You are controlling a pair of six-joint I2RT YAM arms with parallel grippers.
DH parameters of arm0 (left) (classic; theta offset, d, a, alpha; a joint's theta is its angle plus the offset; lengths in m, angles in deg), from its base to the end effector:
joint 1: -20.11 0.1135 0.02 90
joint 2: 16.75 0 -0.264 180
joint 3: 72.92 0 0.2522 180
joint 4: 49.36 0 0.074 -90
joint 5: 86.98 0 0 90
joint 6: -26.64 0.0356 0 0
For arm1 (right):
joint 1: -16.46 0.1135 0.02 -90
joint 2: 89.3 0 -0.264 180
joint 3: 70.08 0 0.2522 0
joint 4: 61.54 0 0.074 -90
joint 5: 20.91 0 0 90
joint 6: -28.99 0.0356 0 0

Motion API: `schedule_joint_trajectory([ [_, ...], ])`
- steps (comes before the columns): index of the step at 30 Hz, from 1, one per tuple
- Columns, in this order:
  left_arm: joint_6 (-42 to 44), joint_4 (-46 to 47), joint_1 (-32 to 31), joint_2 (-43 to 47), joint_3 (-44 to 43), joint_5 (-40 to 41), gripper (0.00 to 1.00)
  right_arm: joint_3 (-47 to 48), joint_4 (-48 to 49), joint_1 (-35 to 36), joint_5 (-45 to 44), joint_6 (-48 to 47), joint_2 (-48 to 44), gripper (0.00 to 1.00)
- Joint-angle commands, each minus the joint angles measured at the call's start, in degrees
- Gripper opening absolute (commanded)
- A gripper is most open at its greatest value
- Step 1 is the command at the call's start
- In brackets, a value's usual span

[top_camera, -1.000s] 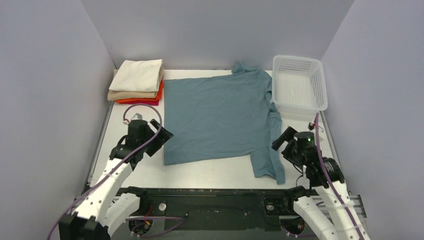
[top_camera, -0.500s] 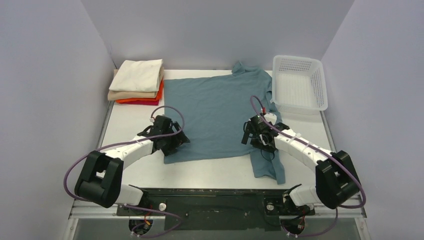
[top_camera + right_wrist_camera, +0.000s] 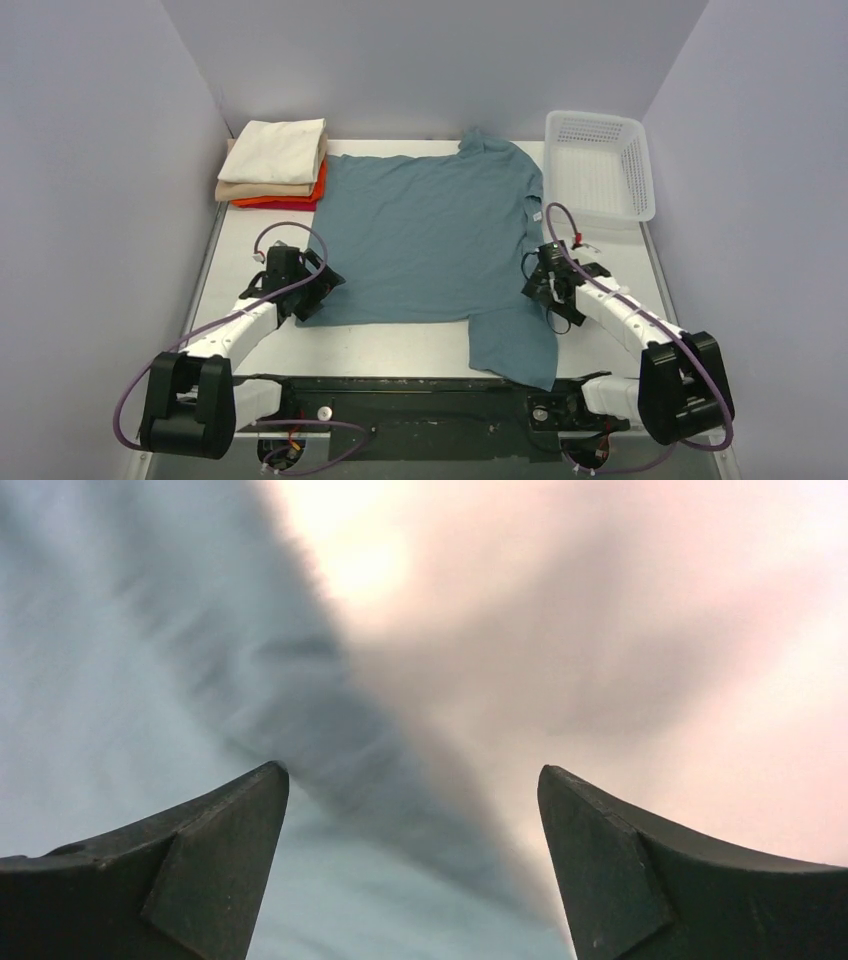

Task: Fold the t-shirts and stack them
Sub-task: Flatten out the tshirt

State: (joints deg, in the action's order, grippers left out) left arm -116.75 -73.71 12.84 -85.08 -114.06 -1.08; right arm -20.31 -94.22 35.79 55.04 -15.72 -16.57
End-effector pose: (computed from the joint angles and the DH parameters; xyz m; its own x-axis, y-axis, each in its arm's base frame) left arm 0.2129 -0.0297 0.1579 -0.6000 -0.7306 -0.3260 -0.5219 0.6662 -0.5326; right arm 0.2247 0.0697 0.1776 -0.6843 0.4905 -0.5395 0.4187 0.8701 0.2601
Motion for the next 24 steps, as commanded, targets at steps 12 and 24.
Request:
schedule_joint_trajectory([
  [12,3.15,-10.70,0.04,12.37,-5.09,-0.69,0.96,7.35,-11.89,-1.93,-5.49,-4.70,-19.37,0.92],
  [24,5.47,5.35,-0.39,-8.78,-15.66,-6.08,0.96,33.59,3.28,7.45,3.41,-10.76,23.08,0.91],
])
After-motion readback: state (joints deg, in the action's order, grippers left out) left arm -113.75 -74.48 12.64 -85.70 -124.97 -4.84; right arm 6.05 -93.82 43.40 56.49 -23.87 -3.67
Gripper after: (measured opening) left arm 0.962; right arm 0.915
